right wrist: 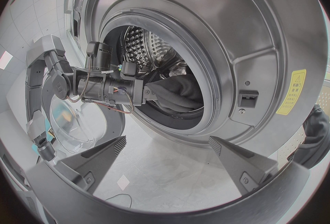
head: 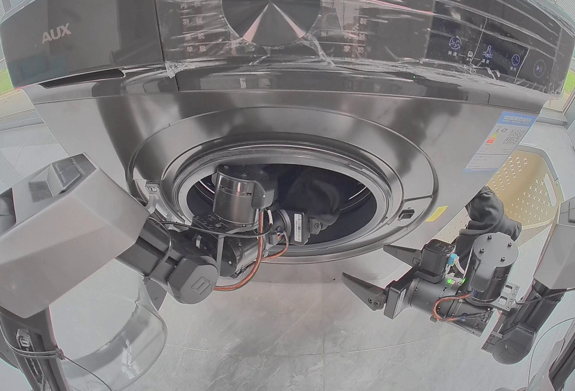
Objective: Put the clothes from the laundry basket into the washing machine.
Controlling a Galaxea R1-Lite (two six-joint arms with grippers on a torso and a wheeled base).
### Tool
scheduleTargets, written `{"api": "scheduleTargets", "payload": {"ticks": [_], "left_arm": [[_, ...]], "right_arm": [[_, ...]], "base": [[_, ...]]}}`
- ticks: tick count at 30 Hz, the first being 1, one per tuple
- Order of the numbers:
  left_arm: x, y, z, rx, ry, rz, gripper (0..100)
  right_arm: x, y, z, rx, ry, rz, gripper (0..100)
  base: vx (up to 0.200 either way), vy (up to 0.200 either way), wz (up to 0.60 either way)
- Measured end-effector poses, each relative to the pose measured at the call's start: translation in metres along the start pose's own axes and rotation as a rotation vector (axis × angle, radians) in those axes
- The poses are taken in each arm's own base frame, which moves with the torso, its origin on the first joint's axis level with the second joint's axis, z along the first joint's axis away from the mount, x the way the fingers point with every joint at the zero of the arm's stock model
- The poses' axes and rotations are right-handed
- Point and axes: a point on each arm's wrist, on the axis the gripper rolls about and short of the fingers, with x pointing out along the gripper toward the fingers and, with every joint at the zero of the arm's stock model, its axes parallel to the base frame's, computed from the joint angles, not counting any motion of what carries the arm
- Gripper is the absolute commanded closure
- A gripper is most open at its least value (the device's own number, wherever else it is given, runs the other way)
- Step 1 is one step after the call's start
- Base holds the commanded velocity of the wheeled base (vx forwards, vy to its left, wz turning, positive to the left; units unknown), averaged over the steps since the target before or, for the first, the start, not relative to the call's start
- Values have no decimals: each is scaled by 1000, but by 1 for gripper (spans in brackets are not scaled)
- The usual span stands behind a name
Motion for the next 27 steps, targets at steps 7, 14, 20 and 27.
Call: {"api": "scheduleTargets", "payload": {"ticks": [7,14,20,27], "left_arm": [[-4,11,-21,35,82,38,0],[-7,25,-36,60,147,79,0],[-8,32,-38,60,155,105,0],[-16,21,-27,56,131,-2,0]], "right_arm": [[0,1,0,-1,0,3,0],[0,2,0,-1,0,6,0],[0,2,0,-2,1,8,0],[1,2,-1,-2,3,8,0]], "base": [[0,0,0],[0,0,0],[0,0,0],[0,0,0]]}}
